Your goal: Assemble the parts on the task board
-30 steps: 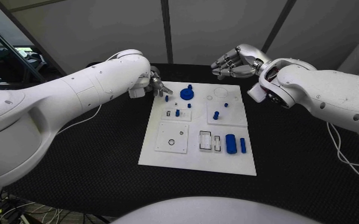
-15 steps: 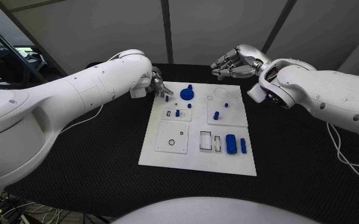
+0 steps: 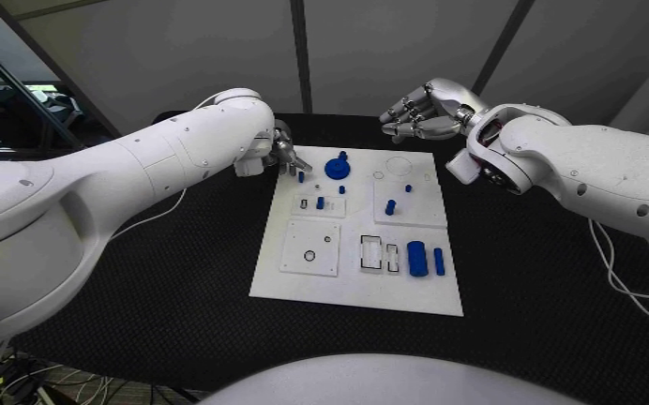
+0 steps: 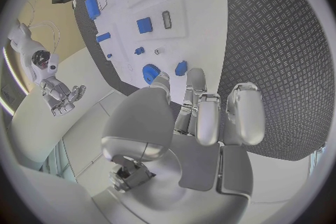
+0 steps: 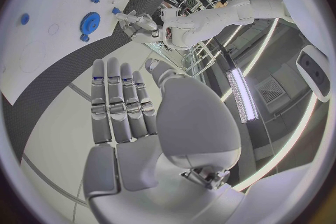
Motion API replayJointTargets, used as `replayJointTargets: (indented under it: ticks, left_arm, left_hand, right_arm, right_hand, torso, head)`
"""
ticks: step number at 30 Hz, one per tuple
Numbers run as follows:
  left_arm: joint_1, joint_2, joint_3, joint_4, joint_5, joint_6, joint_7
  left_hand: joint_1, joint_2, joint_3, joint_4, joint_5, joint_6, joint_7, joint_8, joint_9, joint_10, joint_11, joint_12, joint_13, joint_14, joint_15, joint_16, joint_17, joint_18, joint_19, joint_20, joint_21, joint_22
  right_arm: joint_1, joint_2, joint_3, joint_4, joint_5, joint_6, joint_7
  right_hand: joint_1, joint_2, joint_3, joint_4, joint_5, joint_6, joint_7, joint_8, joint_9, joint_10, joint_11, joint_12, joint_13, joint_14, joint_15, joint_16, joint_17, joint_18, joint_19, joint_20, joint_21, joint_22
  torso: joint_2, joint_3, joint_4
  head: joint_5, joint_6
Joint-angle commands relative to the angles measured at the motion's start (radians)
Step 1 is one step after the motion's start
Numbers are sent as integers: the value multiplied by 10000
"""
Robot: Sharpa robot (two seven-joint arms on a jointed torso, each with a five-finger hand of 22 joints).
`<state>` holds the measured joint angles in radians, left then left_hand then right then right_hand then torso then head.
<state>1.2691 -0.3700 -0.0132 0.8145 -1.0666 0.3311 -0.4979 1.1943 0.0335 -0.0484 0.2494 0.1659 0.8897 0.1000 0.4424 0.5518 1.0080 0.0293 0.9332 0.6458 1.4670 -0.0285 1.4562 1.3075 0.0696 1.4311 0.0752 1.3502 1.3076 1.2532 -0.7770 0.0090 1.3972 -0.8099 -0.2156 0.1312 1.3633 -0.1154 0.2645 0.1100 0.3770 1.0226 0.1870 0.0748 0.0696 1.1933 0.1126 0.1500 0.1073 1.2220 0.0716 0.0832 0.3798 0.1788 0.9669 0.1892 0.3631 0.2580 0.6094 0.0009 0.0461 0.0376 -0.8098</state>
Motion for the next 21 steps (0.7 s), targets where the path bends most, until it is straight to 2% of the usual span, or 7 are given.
replayJointTargets:
  ticks: [1,8,18,21]
  left_arm:
    - [7,28,-2,-39,-81,281,90]
    - [-22,63,-2,-111,-81,205,126]
    - [-62,101,-2,-135,-81,51,245]
    - [-65,111,-2,-140,-81,56,264]
  left_hand:
    - [111,21,28,-67,46,13,-68,-65,-9,-41,-50,39,-11,631,-88,69,1692,-92,53,-18,51,570]
    - [221,83,52,-104,49,48,-77,-86,-18,-31,-59,47,-24,636,-96,78,1698,-97,66,-24,70,596]
    - [495,305,212,-187,25,116,-105,-148,-43,-10,-86,48,-64,651,-117,106,1719,-111,101,-43,119,660]
    - [579,354,261,-222,15,142,-119,-161,-47,1,-98,46,-77,653,-125,108,1720,-112,106,-49,124,671]
  right_arm:
    - [19,10,5,5,-1,75,112]
    - [19,19,5,1,-1,80,116]
    - [19,61,5,-28,-1,100,122]
    - [19,69,5,-31,-1,103,122]
  right_hand:
    - [53,11,61,13,42,50,-4,64,5,83,22,67,-9,84,-15,-53,-9,30,57,-4,-57,-10]
    - [53,11,61,13,42,50,-4,64,5,83,22,67,-9,84,-15,-53,-9,30,57,-4,-57,-10]
    - [49,22,75,16,48,58,-7,69,6,93,19,71,-14,95,-19,-55,-7,30,65,-6,-60,-11]
    - [49,22,75,16,48,58,-7,69,6,93,19,71,-14,95,-19,-55,-7,30,65,-6,-60,-11]
  torso:
    - [-5,-1,4]
    - [-10,-3,7]
    - [-1,-2,17]
    - [-9,2,11]
  head:
    - [-3,-25]
    - [-13,-71]
    - [-17,-37]
    - [-4,-60]
